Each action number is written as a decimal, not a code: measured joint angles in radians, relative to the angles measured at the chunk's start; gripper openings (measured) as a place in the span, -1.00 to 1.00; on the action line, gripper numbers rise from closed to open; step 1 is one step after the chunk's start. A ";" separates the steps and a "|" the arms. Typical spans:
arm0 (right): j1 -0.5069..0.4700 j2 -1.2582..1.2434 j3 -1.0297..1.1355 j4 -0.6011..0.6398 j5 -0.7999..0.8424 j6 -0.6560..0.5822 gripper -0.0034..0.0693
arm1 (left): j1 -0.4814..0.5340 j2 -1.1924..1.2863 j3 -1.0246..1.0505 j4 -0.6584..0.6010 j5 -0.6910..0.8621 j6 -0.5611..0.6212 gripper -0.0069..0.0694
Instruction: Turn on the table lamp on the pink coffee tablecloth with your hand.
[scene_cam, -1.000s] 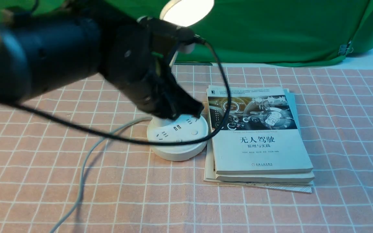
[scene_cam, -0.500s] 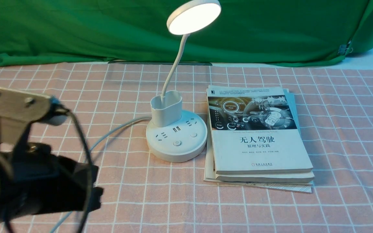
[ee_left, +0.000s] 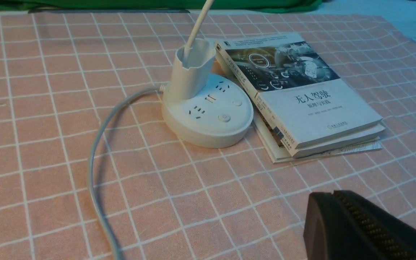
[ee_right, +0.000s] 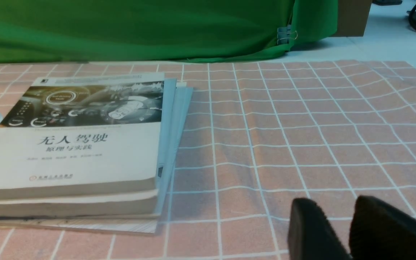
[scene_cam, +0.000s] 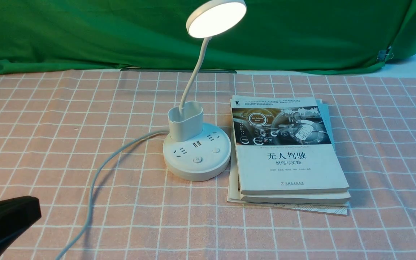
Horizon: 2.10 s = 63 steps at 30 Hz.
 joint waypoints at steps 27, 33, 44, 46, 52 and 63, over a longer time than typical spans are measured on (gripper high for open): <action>0.000 0.000 0.000 0.000 0.000 0.000 -0.25 | 0.031 -0.003 0.024 0.055 -0.374 0.028 -0.78; 0.000 0.000 0.000 0.000 0.000 0.000 -0.25 | 0.272 -0.052 0.119 -0.118 -0.560 0.268 -0.78; 0.000 0.000 0.000 0.000 0.000 0.000 -0.25 | 0.728 -0.284 0.379 -0.141 -0.627 0.330 -0.79; 0.000 0.000 0.000 0.000 -0.001 0.000 -0.25 | 0.786 -0.341 0.425 -0.141 -0.600 0.303 -0.79; 0.000 0.000 0.000 0.000 -0.001 0.000 -0.25 | 0.761 -0.369 0.536 -0.139 -0.555 0.259 -0.79; 0.000 0.000 0.000 0.000 -0.001 0.000 -0.25 | 0.623 -0.373 0.551 -0.114 -0.438 0.213 -0.79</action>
